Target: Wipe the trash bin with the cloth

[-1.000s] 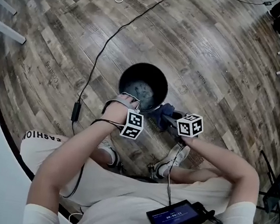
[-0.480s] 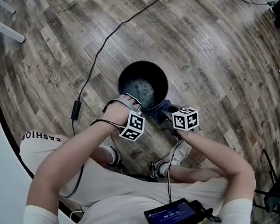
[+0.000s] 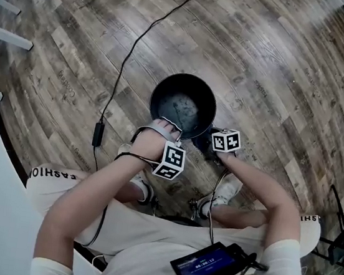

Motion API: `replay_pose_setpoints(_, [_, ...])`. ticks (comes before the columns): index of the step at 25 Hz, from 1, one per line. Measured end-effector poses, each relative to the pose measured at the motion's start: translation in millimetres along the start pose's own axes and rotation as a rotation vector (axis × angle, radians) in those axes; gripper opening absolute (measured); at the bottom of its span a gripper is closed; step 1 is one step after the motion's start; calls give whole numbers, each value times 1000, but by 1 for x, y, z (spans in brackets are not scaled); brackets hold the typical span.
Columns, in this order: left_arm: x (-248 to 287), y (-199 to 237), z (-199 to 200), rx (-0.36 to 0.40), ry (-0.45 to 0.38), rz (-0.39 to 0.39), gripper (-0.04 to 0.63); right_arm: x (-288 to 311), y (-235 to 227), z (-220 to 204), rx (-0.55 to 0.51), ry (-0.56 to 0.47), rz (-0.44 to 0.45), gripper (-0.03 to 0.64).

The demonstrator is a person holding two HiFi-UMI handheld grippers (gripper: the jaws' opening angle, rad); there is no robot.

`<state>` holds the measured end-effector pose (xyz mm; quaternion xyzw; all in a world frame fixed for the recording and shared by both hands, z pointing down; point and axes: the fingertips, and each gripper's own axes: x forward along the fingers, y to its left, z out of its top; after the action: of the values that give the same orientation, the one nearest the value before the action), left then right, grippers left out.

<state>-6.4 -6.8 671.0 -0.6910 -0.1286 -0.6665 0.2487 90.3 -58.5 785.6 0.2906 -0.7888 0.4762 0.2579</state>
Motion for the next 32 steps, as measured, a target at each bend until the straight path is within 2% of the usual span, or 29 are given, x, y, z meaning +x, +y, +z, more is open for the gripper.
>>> replay_pose_setpoints(7, [2,2,-1,-11,8,0,54,29,-28,-11,42,32,-48,81])
replay_pose_setpoints(13, [3,1,1,0,20,-16,55,0,-11,-4,48,51,-105,81])
replay_pose_setpoints(14, [2,-1,-1,7,21,-21,70,-10,-3,1,43,41,-100,81])
replay_pose_setpoints(16, [3,-7,-9,7,38,-48,186,-34,15,13,32,5,-83,81])
replay_pose_setpoints(17, [4,-10,-15,5,52,-59,215,-47,24,19,24,-12,-73,81])
replay_pose_setpoints(19, [7,-11,-27,15,88,-55,229,-73,45,23,4,-32,-47,81])
replay_pose_setpoints(21, [10,-8,-36,38,113,-17,229,-98,68,23,-32,-38,-20,81])
replay_pose_setpoints(23, [10,-4,-38,54,120,27,222,-118,92,25,-73,-47,5,81])
replay_pose_setpoints(25, [9,-4,-36,74,122,41,108,-131,112,28,-100,-62,28,81])
replay_pose_setpoints(29, [10,-12,-29,113,132,0,61,-133,126,40,-103,-92,48,81])
replay_pose_setpoints(32, [9,-15,-20,107,112,-13,52,-122,121,50,-102,-105,43,81])
